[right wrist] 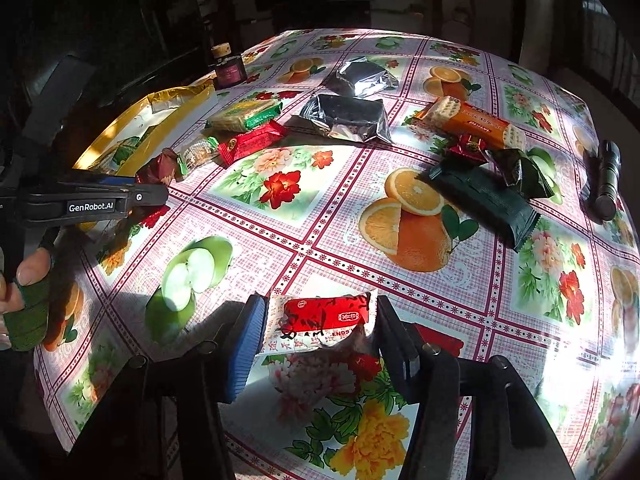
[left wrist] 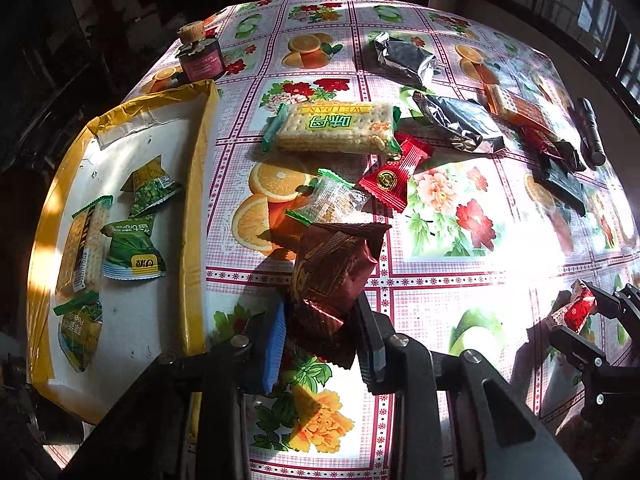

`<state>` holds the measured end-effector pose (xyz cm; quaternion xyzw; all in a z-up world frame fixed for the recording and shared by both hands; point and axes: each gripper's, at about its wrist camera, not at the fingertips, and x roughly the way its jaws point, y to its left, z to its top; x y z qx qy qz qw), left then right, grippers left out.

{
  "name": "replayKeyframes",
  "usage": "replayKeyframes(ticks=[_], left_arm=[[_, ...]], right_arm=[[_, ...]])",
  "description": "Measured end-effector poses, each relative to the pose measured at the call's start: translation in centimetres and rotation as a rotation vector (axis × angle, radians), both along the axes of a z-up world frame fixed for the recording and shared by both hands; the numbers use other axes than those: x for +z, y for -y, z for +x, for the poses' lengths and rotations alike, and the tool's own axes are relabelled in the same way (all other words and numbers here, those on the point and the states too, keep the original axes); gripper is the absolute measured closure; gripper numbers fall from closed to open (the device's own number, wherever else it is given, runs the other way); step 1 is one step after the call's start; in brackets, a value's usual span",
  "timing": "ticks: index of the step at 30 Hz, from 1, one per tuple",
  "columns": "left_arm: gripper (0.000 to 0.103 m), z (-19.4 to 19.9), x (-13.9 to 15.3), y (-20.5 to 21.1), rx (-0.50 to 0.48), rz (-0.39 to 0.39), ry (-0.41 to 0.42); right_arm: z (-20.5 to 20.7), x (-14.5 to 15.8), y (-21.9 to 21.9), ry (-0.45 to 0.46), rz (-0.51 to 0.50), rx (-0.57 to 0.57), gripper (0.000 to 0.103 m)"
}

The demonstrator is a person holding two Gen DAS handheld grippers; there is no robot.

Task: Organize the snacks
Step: 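Grasp the brown chocolate bag with the left tool while the right grasps the red pastry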

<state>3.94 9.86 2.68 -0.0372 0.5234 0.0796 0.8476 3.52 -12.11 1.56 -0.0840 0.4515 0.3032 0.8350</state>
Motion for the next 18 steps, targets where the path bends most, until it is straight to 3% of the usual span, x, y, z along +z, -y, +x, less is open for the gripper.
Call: replayKeyframes(ticks=[10,18], left_arm=[[0.073,-2.9,3.7,-1.0,-0.003,-0.078,0.090],[0.073,-5.1,5.4,-2.2,0.038,-0.081,0.128]], right_arm=[[-1.7,3.5,0.1,0.040,0.113,-0.009,0.044],[-2.8,4.8,-1.0,0.061,0.138,0.012,0.044]])
